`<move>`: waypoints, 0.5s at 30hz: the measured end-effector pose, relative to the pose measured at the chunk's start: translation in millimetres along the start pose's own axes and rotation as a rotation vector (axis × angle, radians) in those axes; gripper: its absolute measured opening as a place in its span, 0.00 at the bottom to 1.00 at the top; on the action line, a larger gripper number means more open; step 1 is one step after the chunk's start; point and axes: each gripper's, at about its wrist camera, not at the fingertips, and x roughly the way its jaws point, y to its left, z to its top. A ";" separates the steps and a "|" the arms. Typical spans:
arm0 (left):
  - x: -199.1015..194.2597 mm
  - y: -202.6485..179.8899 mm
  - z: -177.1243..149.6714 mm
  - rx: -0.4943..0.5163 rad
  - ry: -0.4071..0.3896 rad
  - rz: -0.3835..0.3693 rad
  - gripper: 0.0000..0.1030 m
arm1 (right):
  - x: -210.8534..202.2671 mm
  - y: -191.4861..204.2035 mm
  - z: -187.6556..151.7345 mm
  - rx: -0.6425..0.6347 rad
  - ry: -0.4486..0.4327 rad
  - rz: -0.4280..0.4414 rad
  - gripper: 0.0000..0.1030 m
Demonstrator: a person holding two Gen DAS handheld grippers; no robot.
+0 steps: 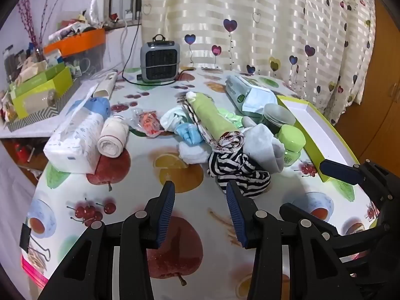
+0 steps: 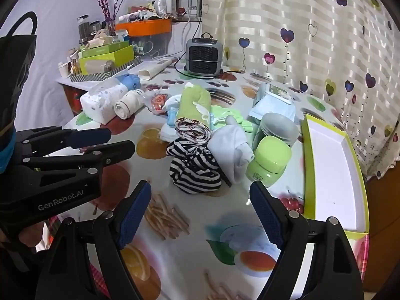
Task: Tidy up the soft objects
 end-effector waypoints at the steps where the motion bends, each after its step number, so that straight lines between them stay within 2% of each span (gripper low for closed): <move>1: -0.4 -0.5 -0.3 0.000 0.000 -0.001 0.40 | 0.0 -0.3 0.0 0.000 0.001 0.001 0.79; 3: 0.9 0.3 0.4 -0.009 0.020 -0.006 0.40 | 0.4 -0.6 0.1 -0.001 0.007 0.000 0.79; 10: 11.0 1.6 -7.4 -0.019 0.018 -0.035 0.40 | 0.3 -1.1 0.8 0.004 0.005 0.004 0.79; 15: 8.0 -1.0 -2.5 -0.017 0.021 -0.026 0.40 | -3.2 -1.2 1.0 0.002 0.004 0.008 0.79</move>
